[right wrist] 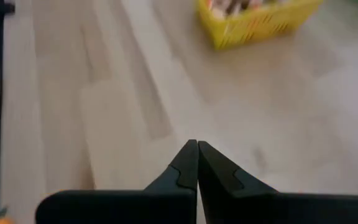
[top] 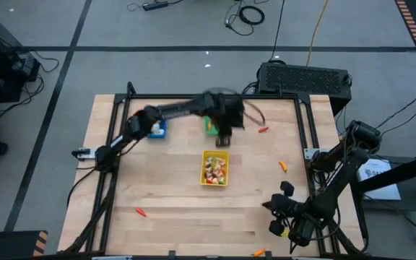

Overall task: Sort produce into baskets
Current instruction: Put the red chili pepper into the green bin, then put the orange chili pepper into the green bin, then put the red chili pepper into the green bin

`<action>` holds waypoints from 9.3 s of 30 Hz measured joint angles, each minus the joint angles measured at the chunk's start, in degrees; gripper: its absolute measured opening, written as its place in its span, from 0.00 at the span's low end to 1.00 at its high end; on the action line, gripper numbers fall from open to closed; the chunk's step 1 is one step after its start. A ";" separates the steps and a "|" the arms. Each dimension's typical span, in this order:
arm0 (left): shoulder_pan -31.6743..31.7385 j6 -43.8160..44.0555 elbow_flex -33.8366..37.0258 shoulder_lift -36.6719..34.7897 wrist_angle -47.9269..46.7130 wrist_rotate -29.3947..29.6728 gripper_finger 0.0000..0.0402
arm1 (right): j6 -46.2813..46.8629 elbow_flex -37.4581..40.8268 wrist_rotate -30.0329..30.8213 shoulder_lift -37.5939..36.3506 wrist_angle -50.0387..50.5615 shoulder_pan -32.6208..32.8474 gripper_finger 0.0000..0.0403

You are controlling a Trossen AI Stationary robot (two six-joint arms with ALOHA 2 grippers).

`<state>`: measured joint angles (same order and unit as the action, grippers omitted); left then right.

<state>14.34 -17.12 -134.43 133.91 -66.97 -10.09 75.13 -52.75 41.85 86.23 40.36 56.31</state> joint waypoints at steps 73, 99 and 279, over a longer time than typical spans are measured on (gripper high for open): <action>-40.67 22.41 49.88 -39.32 21.08 39.08 0.39 | -14.12 -6.12 -13.53 9.59 -25.10 -0.76 0.00; -30.64 7.51 52.73 -13.15 78.20 4.27 0.39 | 48.09 -10.51 -23.58 11.58 22.74 0.81 0.01; 9.45 16.14 48.57 -26.88 38.38 6.27 0.35 | 17.39 -15.08 4.60 13.49 13.24 -1.06 0.48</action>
<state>23.79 -0.98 -85.86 107.03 -28.59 -3.82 92.52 -67.83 46.45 99.72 53.59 55.25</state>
